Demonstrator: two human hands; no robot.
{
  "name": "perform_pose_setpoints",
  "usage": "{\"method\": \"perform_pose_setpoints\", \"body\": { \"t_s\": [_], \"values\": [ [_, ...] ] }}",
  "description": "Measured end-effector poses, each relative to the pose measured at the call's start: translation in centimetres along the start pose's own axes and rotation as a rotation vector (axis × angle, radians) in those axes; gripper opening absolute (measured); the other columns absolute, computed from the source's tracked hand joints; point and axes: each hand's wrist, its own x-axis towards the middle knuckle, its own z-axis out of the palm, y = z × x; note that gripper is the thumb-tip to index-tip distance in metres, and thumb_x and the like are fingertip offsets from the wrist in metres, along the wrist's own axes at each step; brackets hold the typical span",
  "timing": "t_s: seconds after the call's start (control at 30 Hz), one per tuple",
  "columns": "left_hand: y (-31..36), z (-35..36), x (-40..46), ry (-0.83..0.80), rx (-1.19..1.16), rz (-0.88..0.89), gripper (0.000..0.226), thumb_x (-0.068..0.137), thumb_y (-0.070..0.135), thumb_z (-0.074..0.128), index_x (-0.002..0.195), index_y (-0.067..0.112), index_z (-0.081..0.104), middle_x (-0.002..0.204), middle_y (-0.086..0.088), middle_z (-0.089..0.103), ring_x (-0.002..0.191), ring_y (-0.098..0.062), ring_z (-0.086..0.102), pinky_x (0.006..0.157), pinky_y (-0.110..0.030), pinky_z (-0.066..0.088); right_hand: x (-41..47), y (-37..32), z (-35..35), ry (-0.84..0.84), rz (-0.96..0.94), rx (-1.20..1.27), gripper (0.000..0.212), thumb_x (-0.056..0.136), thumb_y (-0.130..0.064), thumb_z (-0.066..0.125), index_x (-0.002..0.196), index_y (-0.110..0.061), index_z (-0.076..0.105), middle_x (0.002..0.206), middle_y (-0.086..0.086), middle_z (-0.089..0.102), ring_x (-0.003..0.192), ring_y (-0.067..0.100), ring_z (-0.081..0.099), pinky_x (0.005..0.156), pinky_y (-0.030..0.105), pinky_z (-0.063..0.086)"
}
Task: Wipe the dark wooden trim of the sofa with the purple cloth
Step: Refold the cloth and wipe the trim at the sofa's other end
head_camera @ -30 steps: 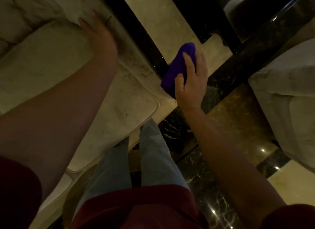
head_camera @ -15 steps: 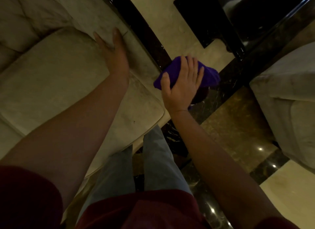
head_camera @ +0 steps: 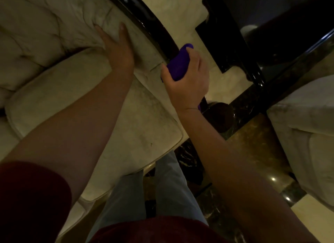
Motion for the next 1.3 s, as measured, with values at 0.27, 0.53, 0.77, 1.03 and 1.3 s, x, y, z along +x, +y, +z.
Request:
{"method": "perform_pose_setpoints", "body": {
  "t_s": [0.27,0.53,0.77,1.03,1.3],
  "values": [
    [0.0,-3.9,0.9,-0.149,-0.012,-0.011,0.088,0.091,0.045,0.073,0.157,0.011,0.026,0.148,-0.010,0.055,0.131,-0.017,0.058,0.114,-0.034,0.045,3.4,-5.2,2.2,0.004,-0.082,-0.152,0.071,0.083,-0.059,0.070,0.136,-0.014,0.060,0.134,0.011,0.062,0.119,0.029,0.060,0.094,0.048,0.054],
    [4.0,-6.7,5.4,0.057,0.405,0.277,0.101,0.088,0.052,0.063,0.161,0.000,0.016,0.166,-0.029,0.015,0.156,-0.036,0.019,0.126,-0.033,0.019,5.5,-7.9,3.9,-0.031,-0.155,-0.284,0.070,0.082,-0.060,0.064,0.137,-0.016,0.059,0.134,0.010,0.061,0.120,0.029,0.058,0.097,0.045,0.050],
    [3.5,-7.1,4.7,-0.116,0.438,0.317,0.108,0.090,0.048,0.073,0.163,0.005,0.006,0.167,-0.031,-0.010,0.157,-0.036,0.014,0.120,-0.029,0.022,6.8,-9.4,5.0,-0.079,-0.178,-0.355,0.072,0.087,-0.063,0.057,0.143,-0.018,0.054,0.139,0.010,0.059,0.125,0.030,0.056,0.101,0.047,0.048],
    [4.6,-9.3,4.9,-0.005,0.476,0.316,0.080,0.090,0.035,0.071,0.158,0.013,0.035,0.167,-0.023,0.019,0.151,-0.036,0.030,0.122,-0.041,0.030,8.2,-11.2,6.2,-0.134,-0.250,-0.360,0.078,0.088,-0.059,0.058,0.150,-0.014,0.045,0.144,0.014,0.055,0.130,0.033,0.054,0.106,0.049,0.046],
    [11.1,-17.2,10.2,0.556,0.543,0.389,0.067,0.086,0.031,0.059,0.149,0.011,0.047,0.162,-0.021,0.031,0.148,-0.035,0.037,0.117,-0.045,0.036,10.3,-14.1,8.5,-0.201,-0.325,-0.368,0.078,0.085,-0.060,0.060,0.147,-0.015,0.044,0.144,0.016,0.055,0.129,0.036,0.053,0.104,0.052,0.045]
  ]
}}
